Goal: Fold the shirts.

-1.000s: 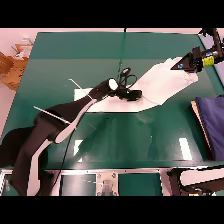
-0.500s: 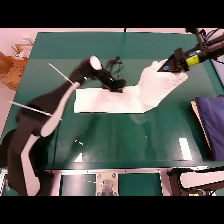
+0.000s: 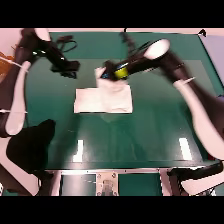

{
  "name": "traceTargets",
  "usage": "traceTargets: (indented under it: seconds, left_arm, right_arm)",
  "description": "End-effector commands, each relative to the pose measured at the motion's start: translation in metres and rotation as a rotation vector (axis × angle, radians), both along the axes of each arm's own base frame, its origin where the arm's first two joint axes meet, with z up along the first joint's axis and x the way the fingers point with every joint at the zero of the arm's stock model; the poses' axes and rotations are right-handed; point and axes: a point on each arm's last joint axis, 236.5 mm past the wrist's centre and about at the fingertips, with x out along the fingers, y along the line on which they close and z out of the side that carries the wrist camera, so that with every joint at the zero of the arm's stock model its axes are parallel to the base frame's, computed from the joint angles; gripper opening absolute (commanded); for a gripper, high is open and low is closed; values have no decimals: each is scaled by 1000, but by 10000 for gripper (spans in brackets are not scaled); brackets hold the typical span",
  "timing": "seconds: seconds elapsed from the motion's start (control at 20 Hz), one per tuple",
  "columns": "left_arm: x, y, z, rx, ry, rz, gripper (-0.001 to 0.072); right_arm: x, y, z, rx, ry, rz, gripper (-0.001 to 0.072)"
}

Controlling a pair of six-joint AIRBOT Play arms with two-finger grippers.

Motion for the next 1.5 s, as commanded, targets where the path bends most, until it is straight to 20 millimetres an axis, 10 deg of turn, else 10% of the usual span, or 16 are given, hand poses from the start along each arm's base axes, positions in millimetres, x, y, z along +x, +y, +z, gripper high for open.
traceTargets:
  seconds: [0.0,0.15,0.4,0.6,0.8,1.0,1.3,1.35,1.4,1.45]
  left_arm:
    - [0,61,22,40,-29,96,21]
    - [1,86,29,42,-46,134,22]
    - [0,90,29,54,-55,102,21]
    - [3,90,30,53,-68,107,21]
    - [3,90,30,48,-61,132,21]
    - [3,88,30,40,-60,131,21]
    - [3,88,30,40,-61,129,21]
    - [3,88,30,40,-61,129,21]
    - [3,88,30,40,-61,129,21]
    - [3,88,30,40,-61,129,21]
  right_arm:
    - [-28,107,-55,45,-88,-38,511]
    - [-28,98,-73,-10,-73,-10,395]
    - [35,-56,-50,-115,55,-96,353]
    - [47,-177,-68,-222,213,-176,456]
    - [37,-226,-121,-240,352,-278,598]
    - [17,-196,-171,-156,463,-270,598]
    - [17,-88,-168,88,444,-203,593]
    - [20,-78,-161,114,425,-205,434]
    - [26,-71,-149,143,394,-190,7]
    - [32,-67,-134,169,373,-177,17]
